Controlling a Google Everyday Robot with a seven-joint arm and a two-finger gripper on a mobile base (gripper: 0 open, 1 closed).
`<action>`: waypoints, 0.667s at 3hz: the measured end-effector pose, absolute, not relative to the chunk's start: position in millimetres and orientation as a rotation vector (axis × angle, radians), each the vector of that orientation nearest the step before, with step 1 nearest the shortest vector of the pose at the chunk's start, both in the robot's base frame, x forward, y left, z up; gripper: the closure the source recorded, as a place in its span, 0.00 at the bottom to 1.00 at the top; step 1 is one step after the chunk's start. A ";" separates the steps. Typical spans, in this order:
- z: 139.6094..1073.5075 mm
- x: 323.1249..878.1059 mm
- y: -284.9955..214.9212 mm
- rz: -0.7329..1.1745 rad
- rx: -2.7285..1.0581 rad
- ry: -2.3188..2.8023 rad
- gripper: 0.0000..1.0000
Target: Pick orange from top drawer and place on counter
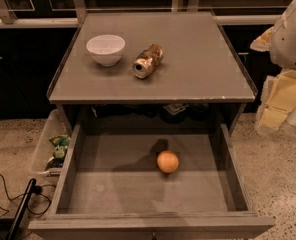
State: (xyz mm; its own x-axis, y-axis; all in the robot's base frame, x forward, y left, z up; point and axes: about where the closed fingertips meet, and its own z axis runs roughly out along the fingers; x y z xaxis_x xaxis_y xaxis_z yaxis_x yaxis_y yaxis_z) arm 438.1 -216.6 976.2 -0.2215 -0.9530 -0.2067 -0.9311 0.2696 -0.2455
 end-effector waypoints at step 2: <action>934.6 430.6 -208.4 -0.048 -1.748 2.207 0.00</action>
Offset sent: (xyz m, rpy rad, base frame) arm -0.0163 0.0143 -0.1133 0.0708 0.0747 0.0604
